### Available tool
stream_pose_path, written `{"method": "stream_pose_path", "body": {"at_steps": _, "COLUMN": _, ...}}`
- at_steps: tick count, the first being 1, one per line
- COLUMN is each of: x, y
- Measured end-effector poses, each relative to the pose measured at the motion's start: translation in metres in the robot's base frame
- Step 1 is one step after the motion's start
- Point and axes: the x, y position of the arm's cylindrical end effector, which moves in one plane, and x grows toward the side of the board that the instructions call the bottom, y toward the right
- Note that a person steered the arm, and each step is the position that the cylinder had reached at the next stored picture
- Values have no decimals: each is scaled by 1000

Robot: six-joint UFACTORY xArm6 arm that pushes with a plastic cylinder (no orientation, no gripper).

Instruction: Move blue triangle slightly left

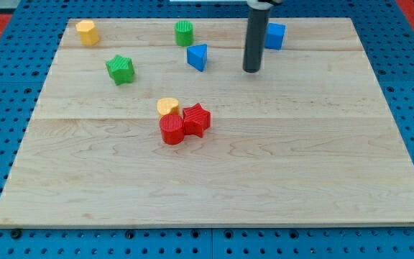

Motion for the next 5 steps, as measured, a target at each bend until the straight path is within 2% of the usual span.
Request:
{"method": "stream_pose_path", "body": {"at_steps": 3, "x": -15, "y": -107}}
{"method": "stream_pose_path", "body": {"at_steps": 4, "x": 1, "y": -96}}
{"method": "stream_pose_path", "body": {"at_steps": 5, "x": 32, "y": -129}}
